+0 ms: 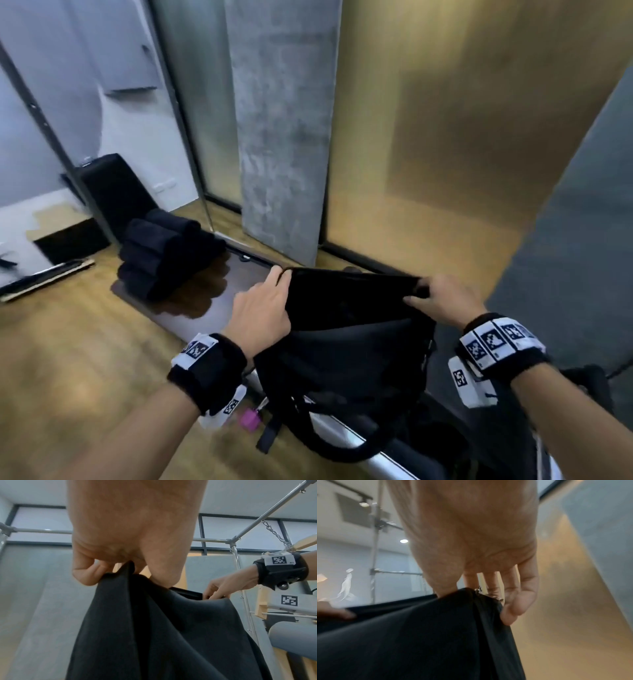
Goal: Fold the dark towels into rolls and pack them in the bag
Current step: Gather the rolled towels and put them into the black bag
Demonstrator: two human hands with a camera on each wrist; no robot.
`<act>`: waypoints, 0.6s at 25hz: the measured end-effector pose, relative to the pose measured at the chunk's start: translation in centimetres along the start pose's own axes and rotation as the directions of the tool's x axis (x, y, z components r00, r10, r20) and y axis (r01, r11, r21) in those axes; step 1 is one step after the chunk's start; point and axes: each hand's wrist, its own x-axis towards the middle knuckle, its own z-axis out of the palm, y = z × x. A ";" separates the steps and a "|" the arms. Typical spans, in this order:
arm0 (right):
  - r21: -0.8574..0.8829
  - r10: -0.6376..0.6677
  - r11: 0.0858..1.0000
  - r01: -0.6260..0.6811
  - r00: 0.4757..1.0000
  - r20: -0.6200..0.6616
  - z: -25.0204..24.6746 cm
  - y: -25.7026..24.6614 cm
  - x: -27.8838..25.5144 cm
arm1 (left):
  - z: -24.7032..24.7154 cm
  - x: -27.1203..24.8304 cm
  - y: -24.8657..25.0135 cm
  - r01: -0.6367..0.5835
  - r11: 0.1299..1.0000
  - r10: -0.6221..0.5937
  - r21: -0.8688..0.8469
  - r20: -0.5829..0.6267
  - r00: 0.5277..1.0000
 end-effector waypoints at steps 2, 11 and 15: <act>-0.064 -0.056 0.997 0.048 0.989 -0.136 -0.1 -3.3 0.6 | -1.3 -1.3 -2.0 0.077 0.997 -0.077 0.017 -0.024 0.997; -0.230 -0.354 0.922 0.312 0.920 -0.171 -0.4 -21.1 8.2 | -3.6 -2.1 -15.2 0.249 0.967 -0.252 -0.051 -0.062 0.966; -0.352 -0.359 0.883 0.312 0.930 -0.075 0.6 -29.0 12.6 | -2.8 -0.3 -22.3 0.184 0.963 -0.174 -0.196 0.067 0.982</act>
